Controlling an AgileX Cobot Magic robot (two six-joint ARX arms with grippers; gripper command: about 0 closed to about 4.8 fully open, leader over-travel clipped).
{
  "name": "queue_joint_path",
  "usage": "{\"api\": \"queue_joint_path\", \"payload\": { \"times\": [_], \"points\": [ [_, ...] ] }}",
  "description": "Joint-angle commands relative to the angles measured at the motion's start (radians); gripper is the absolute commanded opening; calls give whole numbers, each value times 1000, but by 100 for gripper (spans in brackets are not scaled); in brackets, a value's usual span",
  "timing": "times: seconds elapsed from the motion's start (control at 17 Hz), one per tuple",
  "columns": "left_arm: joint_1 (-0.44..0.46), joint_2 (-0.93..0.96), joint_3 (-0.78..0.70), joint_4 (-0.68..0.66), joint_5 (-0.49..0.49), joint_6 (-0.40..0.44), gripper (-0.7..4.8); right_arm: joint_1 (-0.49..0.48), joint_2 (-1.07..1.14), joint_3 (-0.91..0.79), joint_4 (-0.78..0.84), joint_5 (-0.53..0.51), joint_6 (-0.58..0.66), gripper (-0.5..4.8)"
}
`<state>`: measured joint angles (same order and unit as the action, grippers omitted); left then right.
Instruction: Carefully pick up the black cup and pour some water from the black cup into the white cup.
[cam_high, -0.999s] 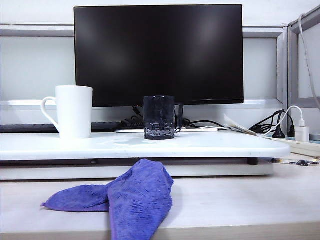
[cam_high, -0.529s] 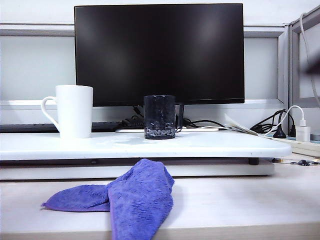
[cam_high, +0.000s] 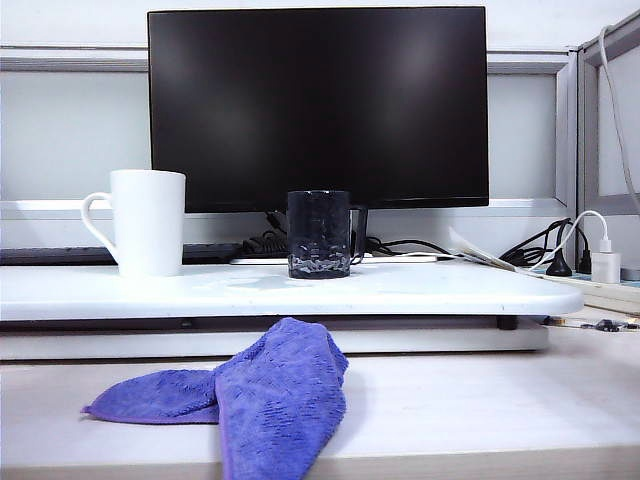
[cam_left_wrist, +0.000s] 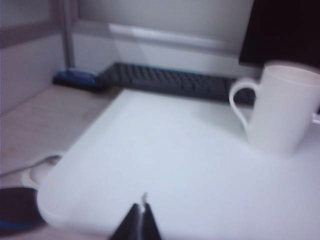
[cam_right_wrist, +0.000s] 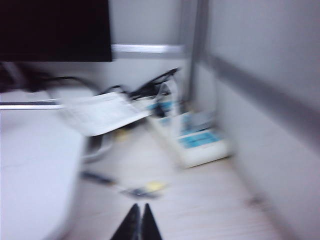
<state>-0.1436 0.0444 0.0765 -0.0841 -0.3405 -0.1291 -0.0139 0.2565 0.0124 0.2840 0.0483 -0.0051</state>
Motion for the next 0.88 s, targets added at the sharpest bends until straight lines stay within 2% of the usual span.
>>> {"api": "queue_joint_path", "payload": {
  "times": [0.06, 0.12, 0.24, 0.71, 0.88],
  "points": [
    [0, 1, -53, -55, 225, -27, -6, -74, 0, 1, -108, -205, 88, -1],
    [0, 1, -67, -72, 256, -39, -6, -82, 0, 1, -145, -199, 87, 0],
    [1, -1, -66, -92, 229, -43, -5, -83, -1, 2, -226, -181, 92, 0],
    [0, -1, -66, -87, 232, -43, -5, -69, -19, 1, -229, -180, 106, 0],
    [7, -36, -67, -86, 233, -42, -5, -69, -149, -3, -284, -181, 106, 0]
  ]
}}
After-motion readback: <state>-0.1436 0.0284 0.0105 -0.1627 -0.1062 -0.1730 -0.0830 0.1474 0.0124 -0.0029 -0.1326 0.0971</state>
